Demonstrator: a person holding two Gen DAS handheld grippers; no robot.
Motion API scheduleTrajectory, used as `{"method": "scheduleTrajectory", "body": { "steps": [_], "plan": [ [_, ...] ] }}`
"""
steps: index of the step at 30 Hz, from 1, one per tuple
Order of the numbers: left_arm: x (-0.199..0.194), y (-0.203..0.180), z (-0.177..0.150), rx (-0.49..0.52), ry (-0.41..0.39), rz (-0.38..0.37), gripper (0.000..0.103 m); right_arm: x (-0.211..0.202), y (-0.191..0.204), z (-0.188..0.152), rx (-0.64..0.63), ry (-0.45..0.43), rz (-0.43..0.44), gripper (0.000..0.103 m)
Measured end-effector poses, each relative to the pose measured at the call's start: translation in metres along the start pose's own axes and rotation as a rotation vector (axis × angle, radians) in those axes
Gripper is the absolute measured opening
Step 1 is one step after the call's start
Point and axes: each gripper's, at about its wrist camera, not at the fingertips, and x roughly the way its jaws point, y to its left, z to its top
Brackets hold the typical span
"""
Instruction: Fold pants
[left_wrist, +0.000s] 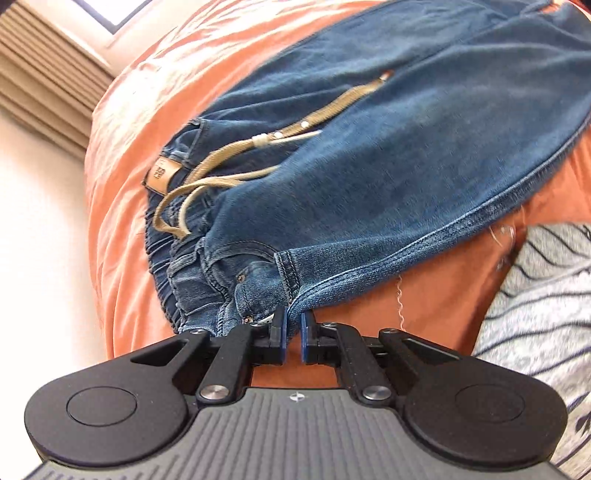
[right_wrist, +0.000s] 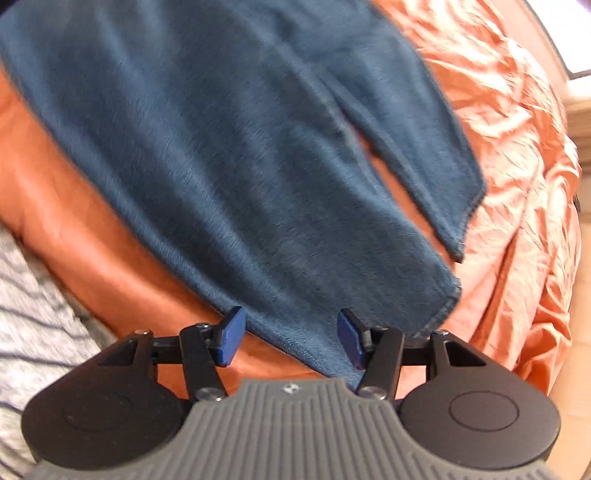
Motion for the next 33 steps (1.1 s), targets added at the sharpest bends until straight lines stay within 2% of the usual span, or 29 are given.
{"method": "scheduleTrajectory", "body": {
  "steps": [6, 9, 14, 15, 16, 17, 18, 19, 24, 28, 33],
  "plan": [
    [-0.010, 0.008, 0.009, -0.077, -0.037, 0.048, 0.006, 0.011, 0.019, -0.010, -0.117, -0.044, -0.037, 0.052],
    [-0.009, 0.015, 0.014, -0.153, -0.061, 0.066, 0.006, 0.014, 0.021, -0.017, -0.140, -0.062, -0.065, 0.052],
    [-0.012, 0.018, 0.019, -0.200, -0.069, 0.079, 0.007, 0.017, 0.025, -0.028, -0.186, -0.113, -0.116, 0.051],
    [-0.013, 0.018, 0.020, -0.207, -0.067, 0.082, 0.007, 0.019, 0.027, -0.029, -0.188, -0.120, -0.126, 0.048],
    [-0.014, 0.019, 0.020, -0.214, -0.064, 0.084, 0.007, 0.020, 0.026, -0.029, -0.185, -0.127, -0.128, 0.035],
    [-0.014, 0.019, 0.021, -0.217, -0.060, 0.087, 0.007, 0.021, 0.024, -0.029, -0.181, -0.132, -0.130, 0.028],
    [-0.015, 0.018, 0.022, -0.216, -0.058, 0.095, 0.007, 0.021, 0.025, -0.030, -0.181, -0.138, -0.130, 0.013],
    [-0.017, 0.017, 0.022, -0.216, -0.057, 0.102, 0.007, 0.019, 0.025, -0.032, -0.179, -0.152, -0.129, 0.004],
    [-0.025, 0.019, 0.023, -0.238, -0.069, 0.130, 0.006, -0.003, 0.014, -0.042, -0.061, -0.240, -0.154, 0.000],
    [-0.034, 0.023, 0.030, -0.252, -0.100, 0.174, 0.006, -0.030, -0.005, -0.045, -0.001, -0.323, -0.222, 0.000],
    [-0.047, 0.035, 0.047, -0.271, -0.149, 0.229, 0.006, -0.067, -0.031, -0.036, 0.056, -0.382, -0.327, 0.000]
  ]
}}
